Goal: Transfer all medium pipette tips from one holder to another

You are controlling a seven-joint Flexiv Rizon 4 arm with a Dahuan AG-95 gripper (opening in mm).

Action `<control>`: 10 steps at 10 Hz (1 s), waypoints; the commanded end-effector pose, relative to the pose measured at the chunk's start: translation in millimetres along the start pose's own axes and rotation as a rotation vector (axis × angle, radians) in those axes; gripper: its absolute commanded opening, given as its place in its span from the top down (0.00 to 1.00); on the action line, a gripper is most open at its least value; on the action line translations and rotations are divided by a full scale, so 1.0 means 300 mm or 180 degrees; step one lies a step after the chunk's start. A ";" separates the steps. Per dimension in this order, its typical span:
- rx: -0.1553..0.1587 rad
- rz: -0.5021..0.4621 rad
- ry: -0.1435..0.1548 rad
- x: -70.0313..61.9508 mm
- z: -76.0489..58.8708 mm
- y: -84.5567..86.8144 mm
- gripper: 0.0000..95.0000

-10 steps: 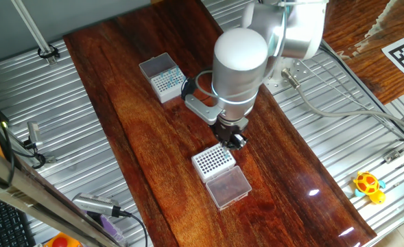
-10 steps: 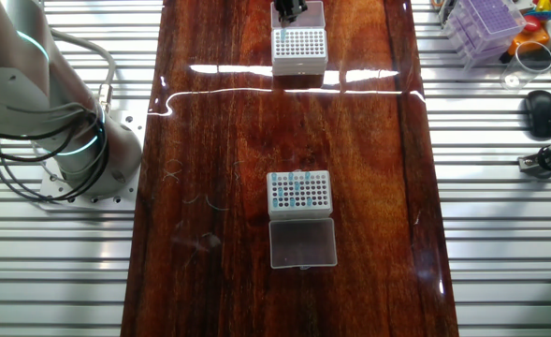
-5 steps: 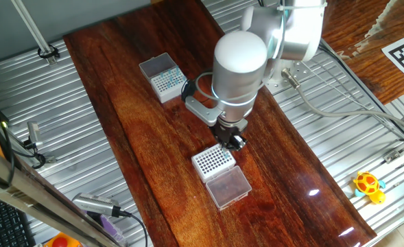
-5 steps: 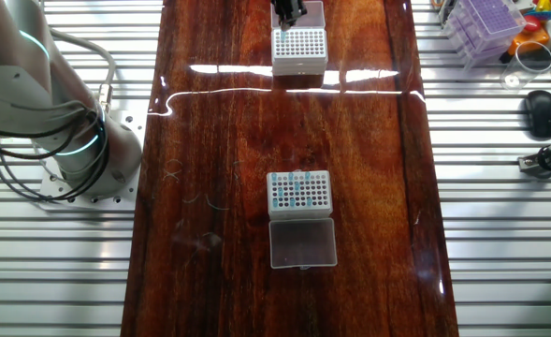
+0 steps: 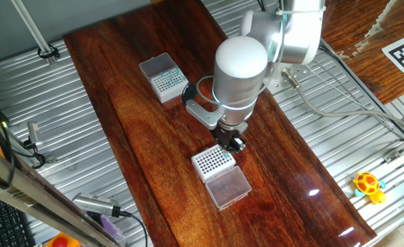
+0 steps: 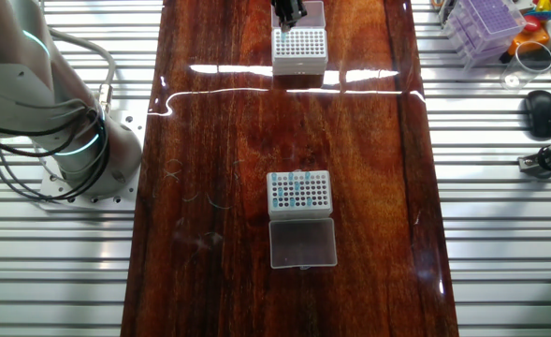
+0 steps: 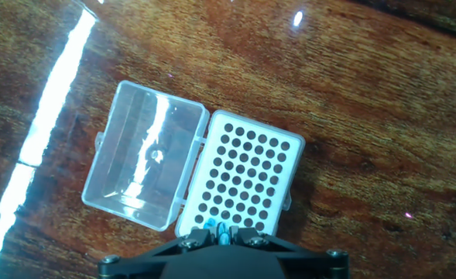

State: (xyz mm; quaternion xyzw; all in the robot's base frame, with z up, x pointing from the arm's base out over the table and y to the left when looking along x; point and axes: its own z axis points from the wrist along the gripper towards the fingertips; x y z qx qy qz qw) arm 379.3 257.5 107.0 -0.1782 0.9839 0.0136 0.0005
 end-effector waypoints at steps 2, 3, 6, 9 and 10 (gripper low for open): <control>0.0003 -0.0047 -0.0020 0.004 -0.003 -0.005 0.60; -0.0002 -0.0098 -0.0019 0.008 -0.007 -0.019 0.60; -0.0079 -0.0410 -0.0032 0.067 -0.025 -0.194 0.80; -0.0094 -0.0674 0.0020 0.116 -0.038 -0.347 0.80; -0.0085 -0.0766 0.0053 0.141 -0.044 -0.398 0.80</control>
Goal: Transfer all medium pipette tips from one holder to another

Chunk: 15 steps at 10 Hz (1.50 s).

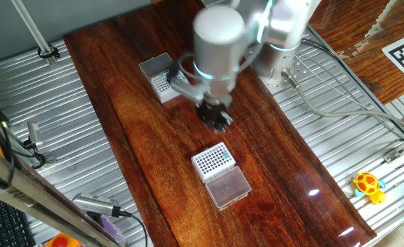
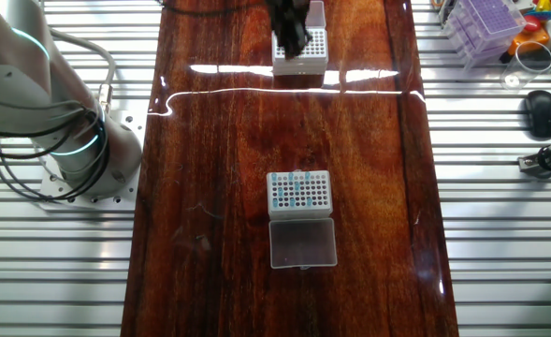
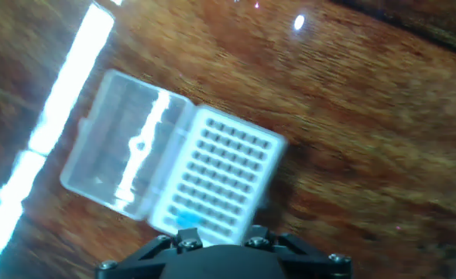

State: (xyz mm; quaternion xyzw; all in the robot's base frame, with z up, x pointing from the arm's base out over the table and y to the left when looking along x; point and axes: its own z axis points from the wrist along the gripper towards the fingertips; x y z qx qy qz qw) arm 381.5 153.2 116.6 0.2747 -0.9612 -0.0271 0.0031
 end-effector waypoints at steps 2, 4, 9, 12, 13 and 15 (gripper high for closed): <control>-0.0007 -0.0107 0.0076 0.048 -0.005 -0.070 0.80; 0.0019 0.0218 0.0083 0.048 -0.005 -0.070 0.80; -0.0003 0.0768 0.0075 0.048 -0.005 -0.070 0.80; -0.0004 0.0870 0.0065 0.048 -0.005 -0.070 0.80; 0.0010 0.0876 0.0036 0.048 -0.005 -0.070 0.80; -0.0002 0.0840 0.0019 0.061 -0.013 -0.099 1.00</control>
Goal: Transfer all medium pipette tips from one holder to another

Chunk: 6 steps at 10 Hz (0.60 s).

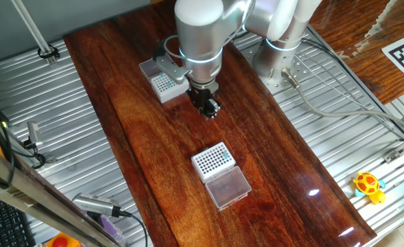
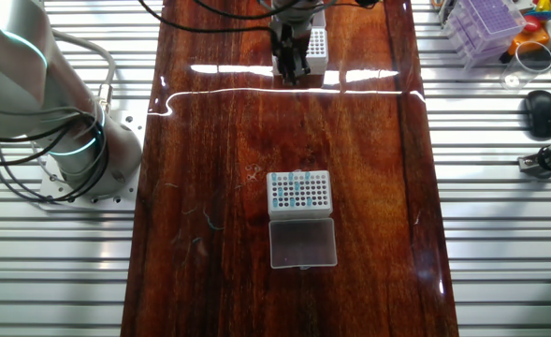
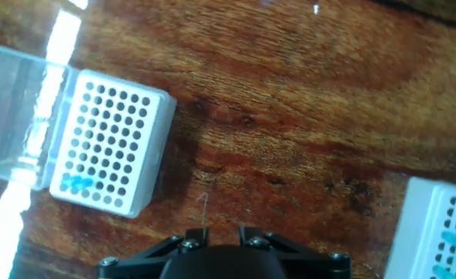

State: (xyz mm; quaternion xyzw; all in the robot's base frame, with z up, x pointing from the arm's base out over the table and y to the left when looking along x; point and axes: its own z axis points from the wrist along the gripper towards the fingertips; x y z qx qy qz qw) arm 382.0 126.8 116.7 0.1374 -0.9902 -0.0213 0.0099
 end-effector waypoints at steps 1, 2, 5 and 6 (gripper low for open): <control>-0.0041 -0.0136 0.0010 0.017 -0.016 -0.085 1.00; -0.0047 -0.0328 0.0022 0.035 -0.019 -0.207 1.00; -0.0044 -0.0839 0.0031 0.061 -0.017 -0.497 0.80; -0.0045 -0.0909 0.0037 0.057 -0.020 -0.538 0.80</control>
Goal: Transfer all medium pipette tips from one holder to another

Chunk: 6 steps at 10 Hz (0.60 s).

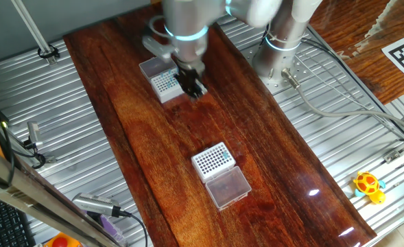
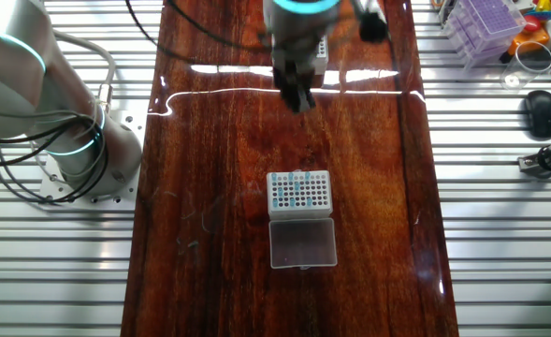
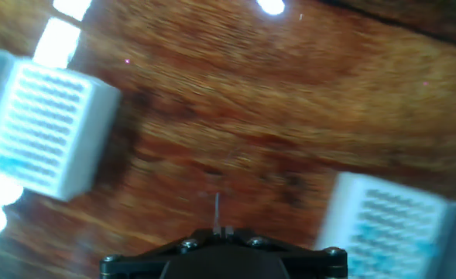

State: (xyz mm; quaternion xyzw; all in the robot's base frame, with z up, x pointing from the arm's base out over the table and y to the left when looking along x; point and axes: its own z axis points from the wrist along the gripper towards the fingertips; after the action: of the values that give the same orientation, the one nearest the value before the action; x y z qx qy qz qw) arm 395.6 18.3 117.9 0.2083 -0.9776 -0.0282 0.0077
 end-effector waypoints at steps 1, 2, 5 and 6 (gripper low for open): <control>0.0010 -0.0544 0.0078 0.027 -0.010 -0.233 0.80; 0.0013 -0.0604 0.0086 0.026 -0.011 -0.268 0.80; 0.0024 -0.0678 0.0091 0.007 -0.005 -0.312 0.80; 0.0030 -0.0683 0.0090 -0.002 0.003 -0.315 0.80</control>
State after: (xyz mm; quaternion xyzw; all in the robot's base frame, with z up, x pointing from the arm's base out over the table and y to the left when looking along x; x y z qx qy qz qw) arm 436.1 -67.4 110.1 0.3124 -0.9495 -0.0227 0.0181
